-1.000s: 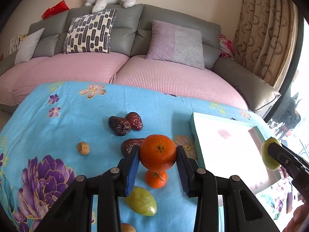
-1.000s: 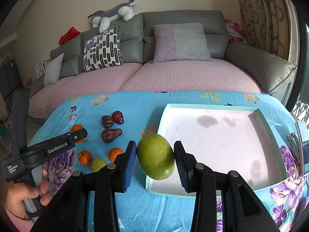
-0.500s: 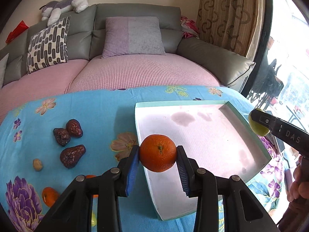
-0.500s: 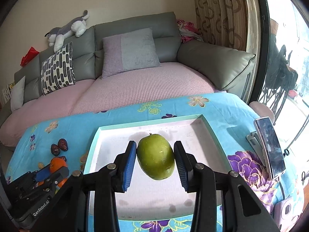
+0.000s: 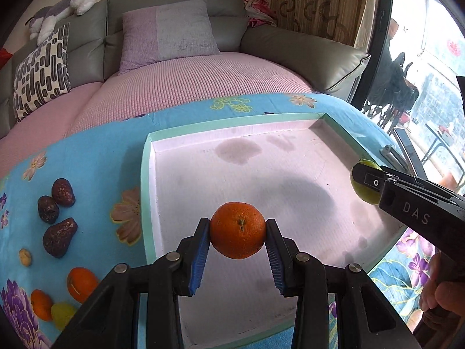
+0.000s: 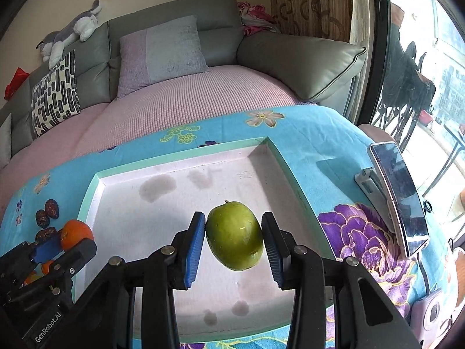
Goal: Organize fruits
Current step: 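Carry the pear and orange into the white tray and open both grippers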
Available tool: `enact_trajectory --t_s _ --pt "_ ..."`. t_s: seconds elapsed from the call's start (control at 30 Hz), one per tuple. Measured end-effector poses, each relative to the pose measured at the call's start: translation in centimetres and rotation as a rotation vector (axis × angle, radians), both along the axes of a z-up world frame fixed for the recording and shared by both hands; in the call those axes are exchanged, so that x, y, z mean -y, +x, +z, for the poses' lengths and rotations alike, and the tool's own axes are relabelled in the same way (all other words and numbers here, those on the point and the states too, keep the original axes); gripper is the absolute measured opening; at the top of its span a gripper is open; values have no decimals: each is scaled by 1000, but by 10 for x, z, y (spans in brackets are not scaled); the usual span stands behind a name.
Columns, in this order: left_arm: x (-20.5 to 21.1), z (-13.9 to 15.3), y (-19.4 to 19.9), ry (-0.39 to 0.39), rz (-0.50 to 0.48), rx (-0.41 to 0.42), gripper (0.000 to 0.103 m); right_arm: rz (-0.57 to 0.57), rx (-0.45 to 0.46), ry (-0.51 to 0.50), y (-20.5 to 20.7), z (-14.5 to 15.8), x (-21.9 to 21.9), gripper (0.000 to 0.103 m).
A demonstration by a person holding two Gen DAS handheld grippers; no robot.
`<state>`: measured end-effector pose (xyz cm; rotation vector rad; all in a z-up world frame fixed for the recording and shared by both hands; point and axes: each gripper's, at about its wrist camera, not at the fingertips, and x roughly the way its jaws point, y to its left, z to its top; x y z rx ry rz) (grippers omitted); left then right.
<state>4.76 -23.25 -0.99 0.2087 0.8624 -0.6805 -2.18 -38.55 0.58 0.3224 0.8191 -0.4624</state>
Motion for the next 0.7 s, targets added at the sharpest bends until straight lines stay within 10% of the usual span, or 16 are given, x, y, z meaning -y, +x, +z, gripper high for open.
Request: enact_trajectory --t_s 0.7 --pt "-1 -16 1 54 15 -53 41 -19 -81 48 -8 -27 8 42"
